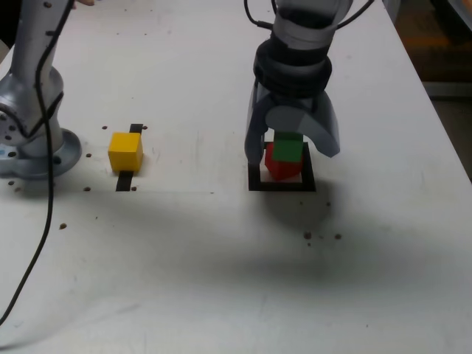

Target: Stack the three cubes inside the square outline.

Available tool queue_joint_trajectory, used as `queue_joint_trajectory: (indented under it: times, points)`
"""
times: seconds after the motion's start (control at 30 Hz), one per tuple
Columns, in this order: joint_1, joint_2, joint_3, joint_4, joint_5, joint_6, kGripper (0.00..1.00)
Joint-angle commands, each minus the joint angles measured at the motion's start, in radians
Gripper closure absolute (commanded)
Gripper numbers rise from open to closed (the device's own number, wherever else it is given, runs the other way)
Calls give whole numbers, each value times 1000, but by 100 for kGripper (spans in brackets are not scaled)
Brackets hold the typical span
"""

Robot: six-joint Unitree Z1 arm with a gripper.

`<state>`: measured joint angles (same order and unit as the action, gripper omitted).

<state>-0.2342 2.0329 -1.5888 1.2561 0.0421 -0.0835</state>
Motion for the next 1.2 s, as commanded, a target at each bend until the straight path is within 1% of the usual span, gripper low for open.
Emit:
queue_joint_trajectory:
  times: [0.0,0.1,0.17,0.27,0.3,0.33,0.4,0.5,0.7,0.8,0.9,0.97,1.03,1.1,1.17]
  points:
    - [1,10,-13,5,-2,3,18]
    - [3,18,-19,15,-6,4,28]
    - [6,21,-19,22,-9,4,36]
    - [8,23,-21,30,-9,4,51]
    - [9,23,-21,31,-8,4,56]
    - [9,23,-23,29,-7,4,64]
    - [9,23,-24,26,-5,4,74]
    - [9,22,-28,22,-2,5,83]
    - [9,17,-32,26,6,5,89]
    - [9,7,-32,37,18,-1,90]
    - [9,-21,-26,72,46,-27,90]
    - [9,-54,-11,111,78,-53,90]
    - [13,-83,11,140,101,-70,90]
    - [25,-106,39,156,118,-76,90]
    - [45,-119,69,158,127,-74,90]
